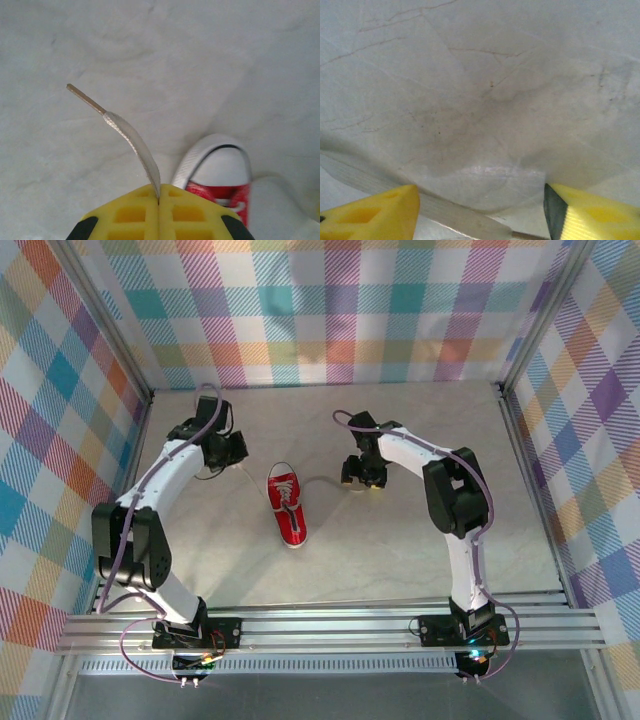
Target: Tie the shoes
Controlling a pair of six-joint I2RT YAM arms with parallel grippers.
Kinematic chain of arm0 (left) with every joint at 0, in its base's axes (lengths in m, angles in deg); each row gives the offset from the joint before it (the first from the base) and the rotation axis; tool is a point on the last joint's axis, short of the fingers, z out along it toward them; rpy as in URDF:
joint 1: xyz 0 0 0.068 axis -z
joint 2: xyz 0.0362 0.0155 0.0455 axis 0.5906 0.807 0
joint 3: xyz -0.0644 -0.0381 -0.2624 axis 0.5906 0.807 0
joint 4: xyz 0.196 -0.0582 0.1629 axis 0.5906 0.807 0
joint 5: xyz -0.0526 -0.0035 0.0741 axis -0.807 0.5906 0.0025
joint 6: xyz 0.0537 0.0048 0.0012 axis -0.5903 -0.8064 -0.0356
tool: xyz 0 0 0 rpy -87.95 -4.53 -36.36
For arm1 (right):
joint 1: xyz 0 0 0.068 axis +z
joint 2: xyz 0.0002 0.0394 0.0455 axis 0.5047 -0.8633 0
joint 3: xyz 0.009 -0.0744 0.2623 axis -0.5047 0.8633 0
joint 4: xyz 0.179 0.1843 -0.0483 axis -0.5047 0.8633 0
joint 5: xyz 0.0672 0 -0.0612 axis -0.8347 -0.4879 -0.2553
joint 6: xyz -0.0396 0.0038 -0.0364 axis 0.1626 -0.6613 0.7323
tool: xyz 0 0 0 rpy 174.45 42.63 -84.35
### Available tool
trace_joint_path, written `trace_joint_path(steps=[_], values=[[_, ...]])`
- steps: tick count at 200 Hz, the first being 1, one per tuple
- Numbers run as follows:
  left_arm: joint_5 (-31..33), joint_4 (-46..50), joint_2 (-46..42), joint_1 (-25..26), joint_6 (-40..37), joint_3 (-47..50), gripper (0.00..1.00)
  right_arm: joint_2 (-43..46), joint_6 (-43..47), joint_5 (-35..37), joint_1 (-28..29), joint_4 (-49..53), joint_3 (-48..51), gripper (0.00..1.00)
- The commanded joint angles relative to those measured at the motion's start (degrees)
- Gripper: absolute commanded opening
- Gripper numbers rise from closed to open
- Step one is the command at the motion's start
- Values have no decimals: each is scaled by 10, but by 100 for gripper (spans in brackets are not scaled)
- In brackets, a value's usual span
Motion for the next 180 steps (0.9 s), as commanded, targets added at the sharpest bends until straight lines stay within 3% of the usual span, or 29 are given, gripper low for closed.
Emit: trace_joint_path(steps=[1,26,48,106,126,137,149,158,180], values=[[-36,-14,-5,32,-24,-26,0,-10,-19,-42,27,-14,22,50],[-61,-45,23,77,-28,-44,0,31,-10,-9,33,-48,49,16],[-66,-63,60,125,-35,-65,0,101,1,14,35,-101,105,0],[-105,-90,165,160,-56,-130,0,276,19,14,35,-193,267,0],[-101,-32,216,171,-105,-190,2,302,20,18,35,-170,285,0],[-75,1,239,174,-122,-221,8,308,11,26,35,-153,289,0],[-45,10,249,174,-130,-233,28,307,0,25,35,-142,289,7],[-24,16,252,174,-139,-241,37,304,-5,18,35,-137,289,10],[15,45,255,174,-157,-265,45,294,-20,5,35,-136,290,21]])
